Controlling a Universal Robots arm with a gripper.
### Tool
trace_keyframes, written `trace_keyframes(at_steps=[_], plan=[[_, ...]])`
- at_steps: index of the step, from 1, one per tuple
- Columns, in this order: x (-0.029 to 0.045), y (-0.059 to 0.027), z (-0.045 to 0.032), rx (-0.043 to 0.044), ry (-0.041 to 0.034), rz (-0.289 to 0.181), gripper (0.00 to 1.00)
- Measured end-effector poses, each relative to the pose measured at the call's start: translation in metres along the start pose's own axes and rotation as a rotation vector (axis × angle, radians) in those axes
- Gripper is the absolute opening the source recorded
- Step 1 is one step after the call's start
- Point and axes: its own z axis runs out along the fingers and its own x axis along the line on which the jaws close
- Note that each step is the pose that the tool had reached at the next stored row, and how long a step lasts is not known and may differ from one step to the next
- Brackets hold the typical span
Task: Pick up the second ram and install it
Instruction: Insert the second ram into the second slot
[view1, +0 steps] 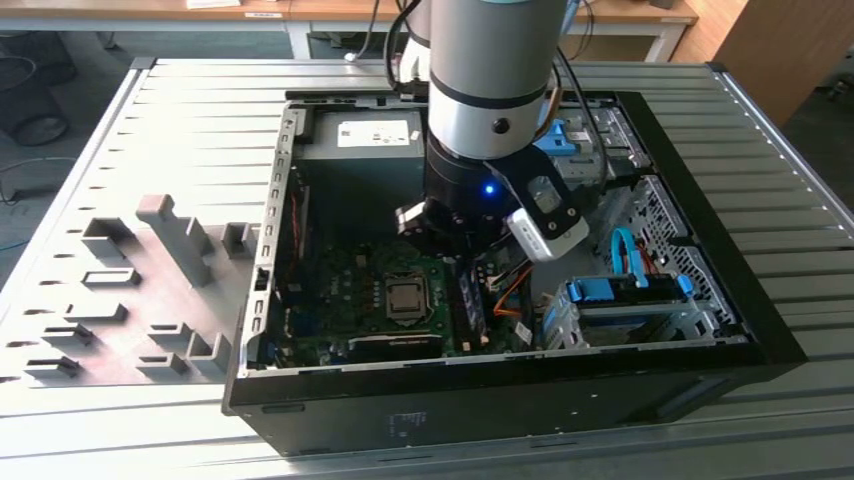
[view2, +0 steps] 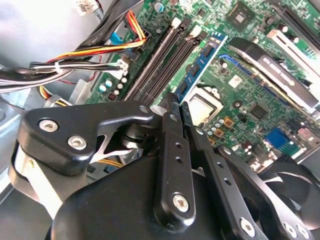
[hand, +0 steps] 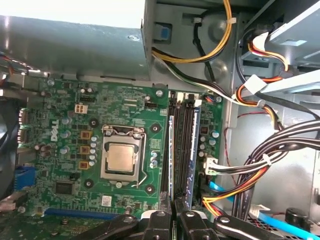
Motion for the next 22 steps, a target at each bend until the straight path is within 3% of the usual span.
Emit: trace_keyframes(at_steps=[3, 7, 16, 22], plan=[[0.0, 0.0, 0.0, 0.0021, -0.0014, 0.014, 0.14], [0.0, 0.0, 0.0005, 0.0052, -0.0004, 0.079, 0.14], [-0.0011, 0.0, 0.002, 0.0049, -0.0004, 0.079, 0.14], [-0.0044, -0.0003, 0.0072, 0.0049, -0.0003, 0.079, 0.14]])
